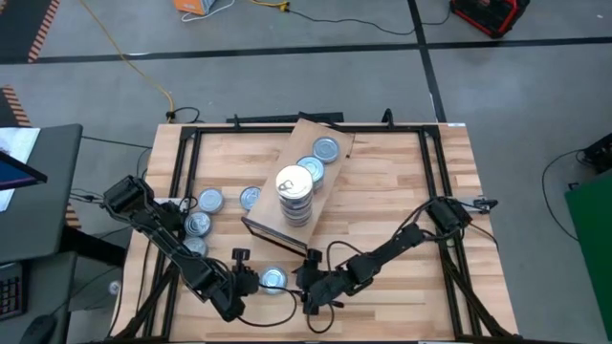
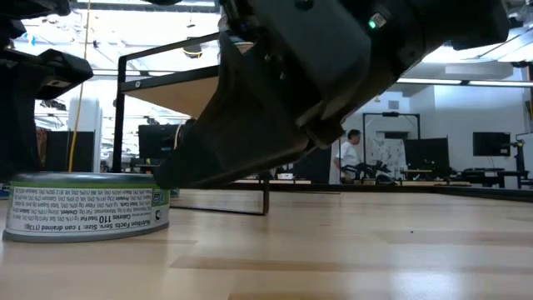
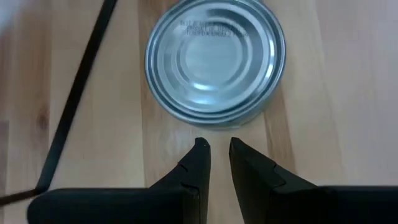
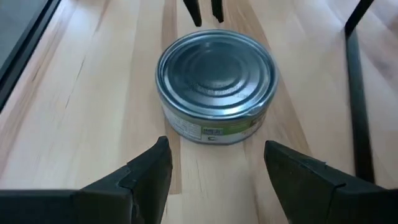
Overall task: Stack canned seafood by type on shelf
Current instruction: Stack the green white tuna can on top of the green white tuna can on the shelf
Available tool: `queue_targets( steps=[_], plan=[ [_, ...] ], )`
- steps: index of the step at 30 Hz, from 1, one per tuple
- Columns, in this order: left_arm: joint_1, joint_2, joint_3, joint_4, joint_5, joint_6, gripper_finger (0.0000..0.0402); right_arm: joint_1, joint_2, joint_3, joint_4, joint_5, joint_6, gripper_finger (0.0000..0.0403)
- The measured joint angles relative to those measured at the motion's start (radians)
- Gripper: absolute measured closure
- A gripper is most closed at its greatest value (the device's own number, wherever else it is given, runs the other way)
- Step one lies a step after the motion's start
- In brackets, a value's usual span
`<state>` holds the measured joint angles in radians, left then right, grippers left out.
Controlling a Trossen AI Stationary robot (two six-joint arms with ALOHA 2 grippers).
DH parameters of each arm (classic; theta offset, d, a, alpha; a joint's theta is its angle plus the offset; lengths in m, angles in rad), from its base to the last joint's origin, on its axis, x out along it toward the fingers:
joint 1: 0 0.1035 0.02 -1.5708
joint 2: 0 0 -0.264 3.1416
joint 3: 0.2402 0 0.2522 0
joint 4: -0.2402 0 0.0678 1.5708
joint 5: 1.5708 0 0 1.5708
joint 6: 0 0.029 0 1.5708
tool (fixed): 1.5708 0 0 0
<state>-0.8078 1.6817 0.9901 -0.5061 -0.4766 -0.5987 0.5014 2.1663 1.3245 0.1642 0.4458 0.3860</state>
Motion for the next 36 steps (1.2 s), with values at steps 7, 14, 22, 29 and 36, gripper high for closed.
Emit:
queue_targets(
  steps=[7, 14, 22, 29, 36],
  plan=[
    [0.004, 0.0, 0.0, 0.0, 0.003, -0.087, 0.0339, 0.009, 0.0, 0.001, -0.008, -0.003, 0.0, 0.0121],
    [0.005, 0.0, 0.0, 0.011, 0.019, -0.112, 0.0287, 0.054, 0.0, 0.001, -0.072, 0.038, 0.021, 0.0121],
    [0.021, 0.088, 0.0, 0.167, -0.053, 0.116, 0.0263, 0.097, 0.0, 0.001, -0.088, 0.083, 0.063, 0.0121],
    [0.08, 0.193, 0.009, 0.386, -0.032, 0.284, 0.0266, 0.093, -0.001, 0.001, -0.21, 0.082, 0.159, 0.0121],
    [0.101, 0.164, 0.065, 0.258, 0.032, 0.153, 0.0266, 0.092, -0.006, 0.002, -0.259, 0.04, 0.194, 0.0121]
  ],
)
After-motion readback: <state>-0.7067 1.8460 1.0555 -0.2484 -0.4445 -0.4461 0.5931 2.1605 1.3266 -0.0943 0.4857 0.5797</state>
